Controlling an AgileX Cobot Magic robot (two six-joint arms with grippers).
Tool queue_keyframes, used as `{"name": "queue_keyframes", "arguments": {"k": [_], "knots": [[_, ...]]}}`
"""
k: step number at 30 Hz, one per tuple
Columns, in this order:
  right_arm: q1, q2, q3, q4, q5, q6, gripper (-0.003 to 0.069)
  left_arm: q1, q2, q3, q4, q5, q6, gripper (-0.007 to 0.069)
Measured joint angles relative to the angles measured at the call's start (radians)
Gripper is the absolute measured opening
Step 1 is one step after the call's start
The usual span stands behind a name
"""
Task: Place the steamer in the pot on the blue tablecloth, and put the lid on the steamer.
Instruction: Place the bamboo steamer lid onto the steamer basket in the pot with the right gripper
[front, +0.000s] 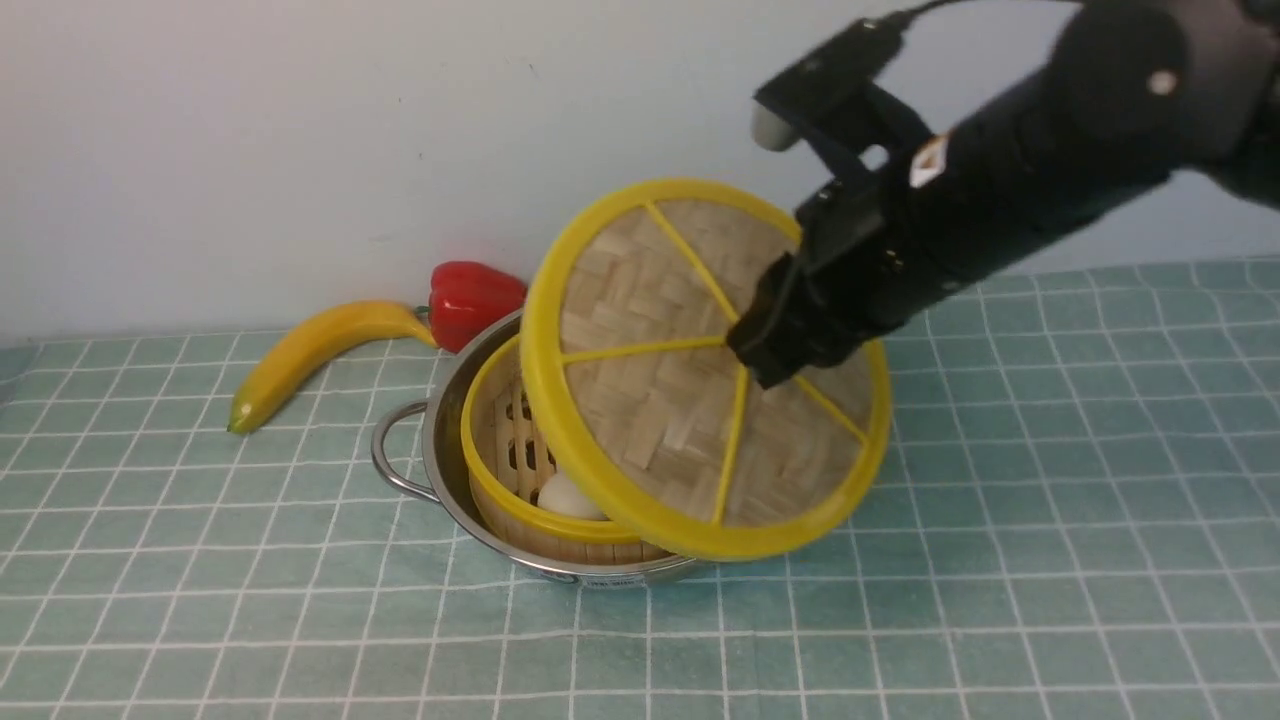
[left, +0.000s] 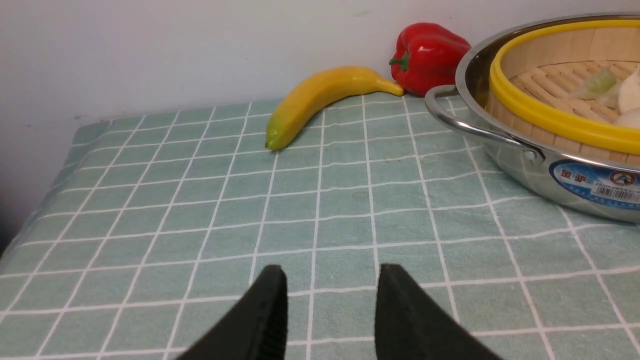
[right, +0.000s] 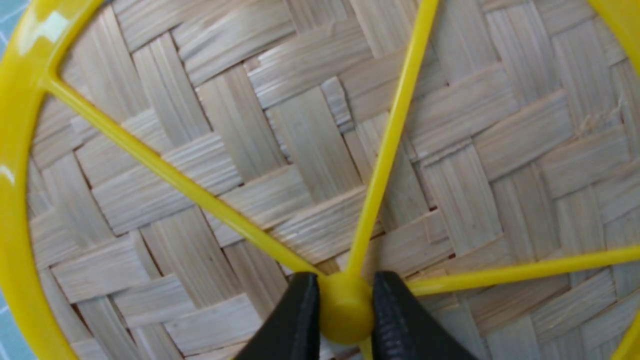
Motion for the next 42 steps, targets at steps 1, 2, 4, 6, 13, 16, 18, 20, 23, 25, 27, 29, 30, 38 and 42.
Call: {"name": "queue_keyframes", "arguments": {"k": [1, 2, 4, 6, 13, 16, 18, 20, 23, 25, 27, 29, 30, 38, 42], "knots": [[0.008, 0.036, -0.047, -0.010, 0.015, -0.008, 0.0146, 0.000, 0.000, 0.000, 0.000, 0.000, 0.000, 0.0243], [0.014, 0.072, -0.092, -0.017, 0.026, -0.015, 0.0146, 0.000, 0.000, 0.000, 0.000, 0.000, 0.000, 0.0243], [0.021, 0.137, -0.161, -0.021, 0.047, -0.026, 0.0146, 0.000, 0.000, 0.000, 0.000, 0.000, 0.000, 0.0243], [0.029, 0.212, -0.250, -0.025, 0.074, -0.033, 0.0146, 0.000, 0.000, 0.000, 0.000, 0.000, 0.000, 0.0243], [0.039, 0.376, -0.420, -0.078, 0.149, -0.026, 0.0146, 0.000, 0.000, 0.000, 0.000, 0.000, 0.000, 0.0243], [0.039, 0.413, -0.437, -0.107, 0.155, -0.024, 0.0146, 0.000, 0.000, 0.000, 0.000, 0.000, 0.000, 0.0243], [0.039, 0.422, -0.441, -0.109, 0.145, -0.030, 0.0146, 0.000, 0.000, 0.000, 0.000, 0.000, 0.000, 0.0243], [0.039, 0.425, -0.442, -0.109, 0.134, -0.032, 0.0146, 0.000, 0.000, 0.000, 0.000, 0.000, 0.000, 0.0243], [0.039, 0.428, -0.442, -0.108, 0.126, -0.038, 0.0146, 0.000, 0.000, 0.000, 0.000, 0.000, 0.000, 0.0243], [0.039, 0.436, -0.443, -0.106, 0.121, -0.052, 0.0146, 0.000, 0.000, 0.000, 0.000, 0.000, 0.000, 0.0243], [0.039, 0.445, -0.443, -0.103, 0.120, -0.070, 0.0146, 0.000, 0.000, 0.000, 0.000, 0.000, 0.000, 0.0243], [0.039, 0.450, -0.443, -0.101, 0.117, -0.086, 0.0146, 0.000, 0.000, 0.000, 0.000, 0.000, 0.000, 0.0243], [0.041, 0.451, -0.443, -0.101, 0.114, -0.095, 0.0146, 0.000, 0.000, 0.000, 0.000, 0.000, 0.000, 0.0243], [0.058, 0.455, -0.443, -0.109, 0.097, -0.137, 0.0146, 0.000, 0.000, 0.000, 0.000, 0.000, 0.000, 0.0243], [0.058, 0.454, -0.446, -0.110, 0.100, -0.137, 0.0146, 0.000, 0.000, 0.000, 0.000, 0.000, 0.000, 0.0243]]}}
